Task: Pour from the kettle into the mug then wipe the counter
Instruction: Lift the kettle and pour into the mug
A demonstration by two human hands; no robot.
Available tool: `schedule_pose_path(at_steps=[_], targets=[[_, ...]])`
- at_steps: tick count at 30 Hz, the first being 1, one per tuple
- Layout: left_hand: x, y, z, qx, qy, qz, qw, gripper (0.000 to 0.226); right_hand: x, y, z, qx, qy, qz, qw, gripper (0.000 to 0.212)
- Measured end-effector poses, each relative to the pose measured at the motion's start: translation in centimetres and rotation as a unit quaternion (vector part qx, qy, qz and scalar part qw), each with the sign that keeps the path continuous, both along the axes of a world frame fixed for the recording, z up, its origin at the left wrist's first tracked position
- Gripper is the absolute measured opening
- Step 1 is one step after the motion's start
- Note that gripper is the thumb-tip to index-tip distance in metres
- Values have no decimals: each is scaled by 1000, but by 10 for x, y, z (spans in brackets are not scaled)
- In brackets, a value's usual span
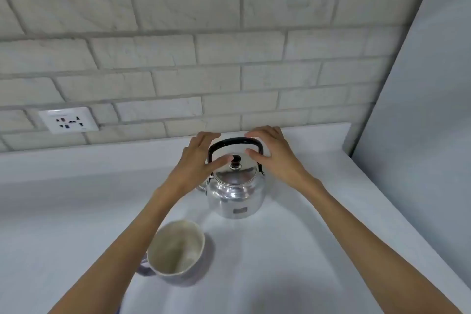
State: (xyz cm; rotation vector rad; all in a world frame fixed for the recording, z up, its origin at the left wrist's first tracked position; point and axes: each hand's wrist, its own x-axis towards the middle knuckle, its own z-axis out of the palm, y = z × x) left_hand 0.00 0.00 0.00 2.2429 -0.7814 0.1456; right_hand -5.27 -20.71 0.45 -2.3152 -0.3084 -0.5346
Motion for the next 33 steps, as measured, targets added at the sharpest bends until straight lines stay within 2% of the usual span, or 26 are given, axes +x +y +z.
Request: schedule_pose_path(at_steps=[4,13,15,19,22,33], targets=[[9,-7,-6,-8,30,2,1000,83,13,-1,-4,20,31,3,999,37],[22,-18,-25,-101,122,-33,987,69,34,-1,-21,177,111,54,976,60],[22,-19,-25,-120,130,-28,984,57,35,0,-23,199,101,46,974,53],[23,-21,-23,-138,99,-6,985,18,39,1,-24,244,80,36,966,24],[24,-21,-20,-136,98,3,986,18,39,3,-23,262,71,34,962,16],[6,-24,12,-129,69,-12,989,22,18,4,9,260,35,40,964,11]])
